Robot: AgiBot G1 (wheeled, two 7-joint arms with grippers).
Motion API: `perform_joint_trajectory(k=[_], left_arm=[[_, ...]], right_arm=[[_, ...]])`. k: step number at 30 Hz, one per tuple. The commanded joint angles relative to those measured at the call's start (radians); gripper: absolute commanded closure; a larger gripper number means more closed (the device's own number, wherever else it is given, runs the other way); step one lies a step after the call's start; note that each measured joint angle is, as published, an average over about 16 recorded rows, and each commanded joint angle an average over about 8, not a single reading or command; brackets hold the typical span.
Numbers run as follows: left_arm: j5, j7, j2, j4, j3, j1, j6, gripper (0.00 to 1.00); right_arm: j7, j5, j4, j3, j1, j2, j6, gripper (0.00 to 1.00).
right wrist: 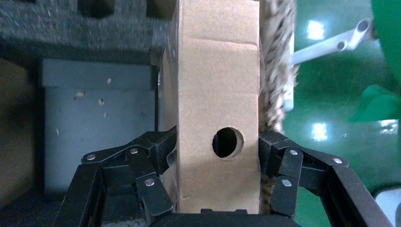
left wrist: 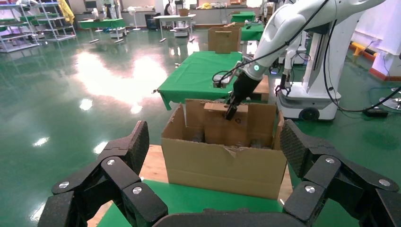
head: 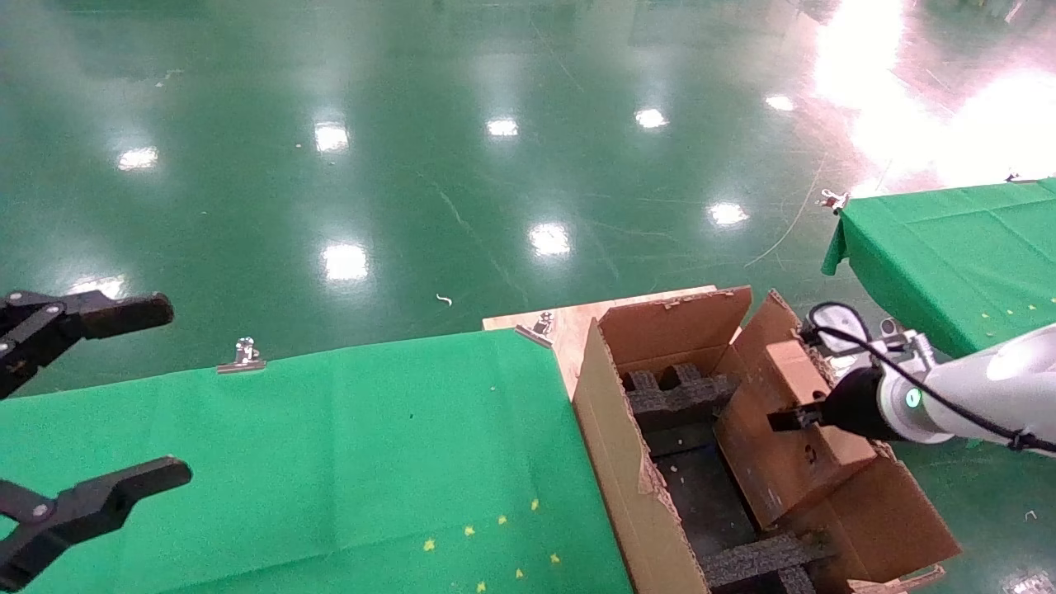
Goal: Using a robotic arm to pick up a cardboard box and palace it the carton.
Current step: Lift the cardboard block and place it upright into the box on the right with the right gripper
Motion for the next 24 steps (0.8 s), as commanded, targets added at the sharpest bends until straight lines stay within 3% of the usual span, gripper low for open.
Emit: perform_joint_trajectory(k=[1, 21, 22, 24], left_arm=[[0.0, 0.0, 0.0, 0.0, 0.0, 0.0, 0.0, 0.0], [0.0, 0.0, 0.0, 0.0, 0.0, 0.0, 0.0, 0.0], [0.0, 0.0, 0.0, 0.0, 0.0, 0.0, 0.0, 0.0], [0.0, 0.0, 0.0, 0.0, 0.0, 0.0, 0.0, 0.0]], right_arm=[[0.014, 0.004, -0.006, -0.003, -0.013, -0.009, 0.005, 1.0], [-0.244, 0.244, -0.264, -0.014, -0.098, -0.111, 0.07, 1.0], [-0.255, 0.254, -0.273, -0.014, -0.1, -0.115, 0.069, 0.98], [-0.276, 0.27, -0.287, -0.012, -0.103, -0.12, 0.069, 0.77]])
